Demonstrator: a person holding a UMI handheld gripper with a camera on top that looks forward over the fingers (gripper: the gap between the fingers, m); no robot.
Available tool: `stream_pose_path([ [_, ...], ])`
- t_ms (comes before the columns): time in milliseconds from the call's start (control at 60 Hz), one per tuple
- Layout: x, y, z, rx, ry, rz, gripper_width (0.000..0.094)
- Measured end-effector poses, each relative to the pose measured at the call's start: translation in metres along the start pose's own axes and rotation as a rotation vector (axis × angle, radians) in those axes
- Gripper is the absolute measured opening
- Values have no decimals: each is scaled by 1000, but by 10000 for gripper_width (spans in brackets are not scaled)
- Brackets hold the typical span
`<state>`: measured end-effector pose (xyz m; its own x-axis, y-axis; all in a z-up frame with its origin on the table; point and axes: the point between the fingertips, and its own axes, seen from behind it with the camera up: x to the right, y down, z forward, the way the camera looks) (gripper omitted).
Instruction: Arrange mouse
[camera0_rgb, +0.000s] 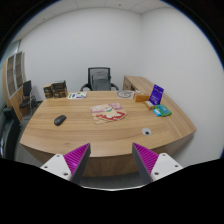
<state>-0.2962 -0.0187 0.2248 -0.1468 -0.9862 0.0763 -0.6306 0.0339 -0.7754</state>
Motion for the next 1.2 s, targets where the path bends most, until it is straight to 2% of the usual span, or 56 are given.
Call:
stream_pose_path([
  [283, -37, 10, 18, 11, -29, 0, 869],
  [883, -198, 20, 53, 5, -128, -47, 868],
  [1200, -280, 25, 100, 13, -155, -30, 868],
])
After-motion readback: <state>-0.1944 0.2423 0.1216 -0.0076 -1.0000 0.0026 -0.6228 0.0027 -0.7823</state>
